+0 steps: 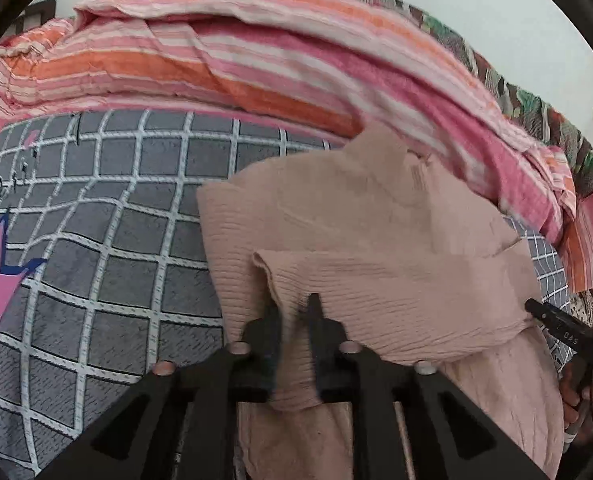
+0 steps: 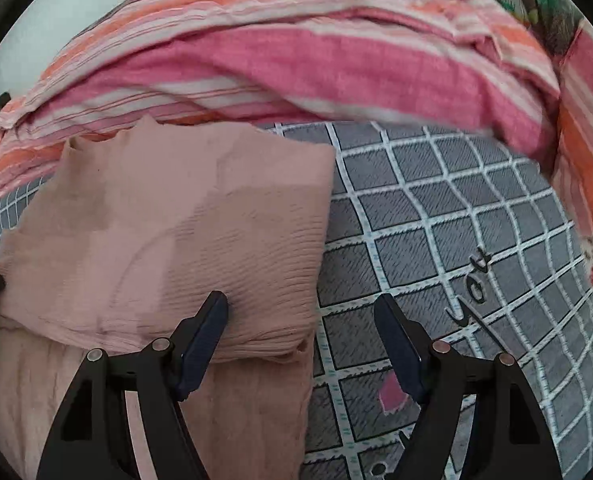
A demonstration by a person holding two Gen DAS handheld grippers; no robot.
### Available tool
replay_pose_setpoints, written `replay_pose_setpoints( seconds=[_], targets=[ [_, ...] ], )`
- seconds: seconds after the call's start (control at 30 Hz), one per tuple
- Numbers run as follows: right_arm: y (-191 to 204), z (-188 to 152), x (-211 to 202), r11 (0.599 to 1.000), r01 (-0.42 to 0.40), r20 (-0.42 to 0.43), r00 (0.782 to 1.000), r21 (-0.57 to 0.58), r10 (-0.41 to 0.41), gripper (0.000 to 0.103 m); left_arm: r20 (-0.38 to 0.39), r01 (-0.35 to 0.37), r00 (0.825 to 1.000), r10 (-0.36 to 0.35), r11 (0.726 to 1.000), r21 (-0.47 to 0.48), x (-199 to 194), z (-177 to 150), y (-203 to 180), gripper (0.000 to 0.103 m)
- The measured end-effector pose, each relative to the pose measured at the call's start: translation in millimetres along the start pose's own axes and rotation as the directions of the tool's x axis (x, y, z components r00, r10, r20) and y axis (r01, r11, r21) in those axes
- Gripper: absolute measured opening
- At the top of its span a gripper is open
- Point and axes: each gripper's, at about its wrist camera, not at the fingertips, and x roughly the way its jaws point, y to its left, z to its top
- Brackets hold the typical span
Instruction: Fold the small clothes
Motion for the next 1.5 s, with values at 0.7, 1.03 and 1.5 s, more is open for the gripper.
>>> replay_pose_setpoints(
  seconds=[0.7,1.03,1.5],
  targets=[
    [-20.9,-46.0,-78.3,0.999,-0.03,0.036,0.999,0.03,0.029,0.057,0.002,0.021,1.0,-0.021,0.999,-0.04,-50.5,-45.8,2.7,0.027],
    [-19.6,-113.8,-161.9,0.991,-0.129,0.079,0.989,0.023,0.127,0.049,0.003,0.145,0.989,-0.145,0.988,-0.052,-113.6,-109.9,0.8,0.058],
    [-15.8,-234.3,-170.3,0.977,-0.215,-0.054,0.975,0.001,0.215,0.049,-0.105,0.249,0.962,-0.254,0.967,-0.055,-139.6,-222.8,-20.7,0.058]
  ],
)
